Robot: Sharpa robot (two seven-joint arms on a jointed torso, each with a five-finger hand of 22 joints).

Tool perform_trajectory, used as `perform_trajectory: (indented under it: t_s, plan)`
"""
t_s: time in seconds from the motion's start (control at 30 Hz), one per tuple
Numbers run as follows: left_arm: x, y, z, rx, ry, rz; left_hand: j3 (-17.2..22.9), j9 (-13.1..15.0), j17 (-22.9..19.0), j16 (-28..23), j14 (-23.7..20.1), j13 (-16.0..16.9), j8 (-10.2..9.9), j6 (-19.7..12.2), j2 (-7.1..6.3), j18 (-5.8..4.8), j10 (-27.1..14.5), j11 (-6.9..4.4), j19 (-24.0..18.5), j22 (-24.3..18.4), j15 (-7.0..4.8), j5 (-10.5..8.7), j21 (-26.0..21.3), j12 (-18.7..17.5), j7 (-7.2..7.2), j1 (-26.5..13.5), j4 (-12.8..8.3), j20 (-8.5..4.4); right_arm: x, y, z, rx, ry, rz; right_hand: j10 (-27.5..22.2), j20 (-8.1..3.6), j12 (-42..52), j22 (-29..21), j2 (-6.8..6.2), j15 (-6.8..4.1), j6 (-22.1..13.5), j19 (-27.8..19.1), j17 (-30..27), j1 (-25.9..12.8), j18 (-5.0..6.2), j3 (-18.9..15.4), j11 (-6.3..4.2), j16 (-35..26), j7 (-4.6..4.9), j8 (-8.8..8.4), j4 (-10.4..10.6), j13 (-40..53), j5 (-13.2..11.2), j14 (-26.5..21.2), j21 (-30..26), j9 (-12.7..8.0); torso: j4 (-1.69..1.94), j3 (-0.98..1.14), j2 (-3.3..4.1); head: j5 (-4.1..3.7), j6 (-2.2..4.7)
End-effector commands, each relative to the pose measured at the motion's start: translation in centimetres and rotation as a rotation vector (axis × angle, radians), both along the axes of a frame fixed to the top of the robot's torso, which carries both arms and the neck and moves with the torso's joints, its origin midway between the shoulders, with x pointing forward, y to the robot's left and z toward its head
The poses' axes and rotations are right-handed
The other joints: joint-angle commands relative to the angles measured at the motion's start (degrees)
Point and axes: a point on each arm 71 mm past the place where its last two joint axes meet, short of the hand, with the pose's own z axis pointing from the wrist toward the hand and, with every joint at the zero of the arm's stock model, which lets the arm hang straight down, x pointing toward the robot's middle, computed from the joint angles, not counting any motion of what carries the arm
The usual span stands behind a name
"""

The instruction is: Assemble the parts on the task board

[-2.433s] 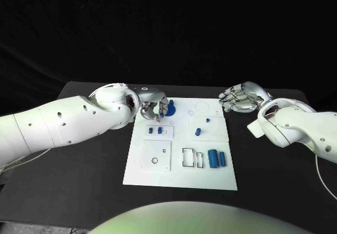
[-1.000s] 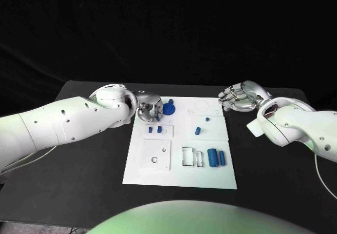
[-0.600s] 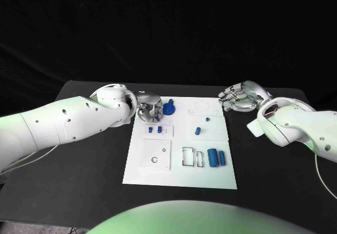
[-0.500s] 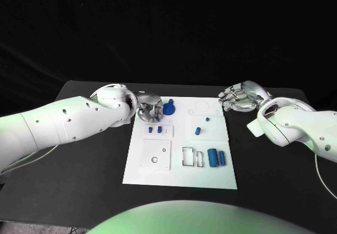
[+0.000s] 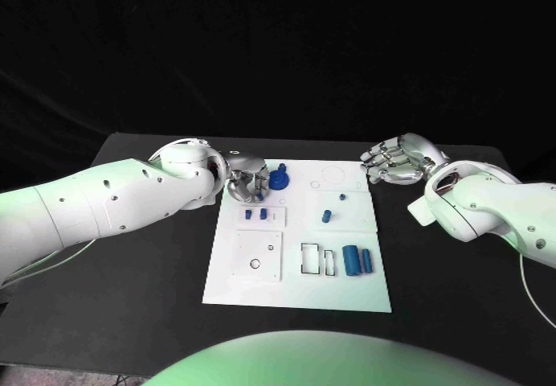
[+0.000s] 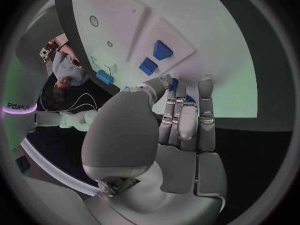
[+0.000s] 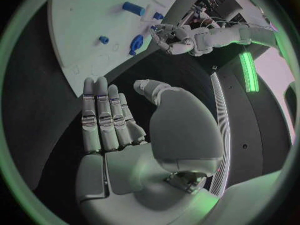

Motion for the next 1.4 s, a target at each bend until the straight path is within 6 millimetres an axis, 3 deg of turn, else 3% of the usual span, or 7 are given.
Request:
perform_trajectory:
  t_s: [0.03,0.8,1.4]
  plan:
    - [-0.27,-0.13,-0.37,0.012,0.037,-0.014,-0.38,0.10,-0.52,-0.26,-0.68,-0.19,-0.58,0.21,-0.17,0.09,-0.65,0.31,-0.76,1.70,0.20,0.61,-0.83,-0.81,0.18,-0.89,-0.02,0.18,-0.04,0.12,-0.02,0.000,-0.002,0.013,-0.19,0.34,-0.15,-0.06,0.35,0.20,-0.31,0.10,-0.07,-0.28,0.64,0.11,0.26,-0.20,0.93,0.21,-0.32,-0.06,0.21,-0.01,-0.38,-0.08,0.03,0.01,0.01,0.02,0.01]
    - [-0.23,0.19,-0.35,0.010,0.035,0.001,-0.94,0.38,-4.17,-1.01,-3.38,-1.01,-3.07,-2.51,-1.25,0.18,-5.18,2.42,-2.38,1.15,2.02,1.44,-3.10,-3.94,0.09,-3.08,0.07,1.65,0.00,0.02,-0.11,-0.001,0.000,0.009,-0.20,0.36,-0.11,-0.40,0.38,0.22,-0.35,0.20,-0.11,-0.39,0.64,0.14,0.27,-0.38,0.94,0.26,-0.44,-0.37,0.25,0.04,-0.50,-0.17,0.01,-0.02,0.02,0.11,0.01]
    - [-0.21,0.23,-0.20,-0.006,0.020,0.004,-1.47,0.58,-4.76,-0.94,-4.00,-0.86,-3.66,-3.79,-1.59,0.24,-7.76,3.13,-2.57,1.10,2.66,1.88,-3.45,-3.90,-0.11,-3.53,-0.14,2.32,-0.01,-0.02,-0.19,-0.002,0.001,0.008,-0.21,0.36,-0.12,-0.43,0.37,0.22,-0.37,0.20,-0.11,-0.40,0.64,0.14,0.28,-0.40,0.95,0.26,-0.45,-0.39,0.25,0.03,-0.51,-0.18,-0.01,0.01,0.00,0.25,0.01]
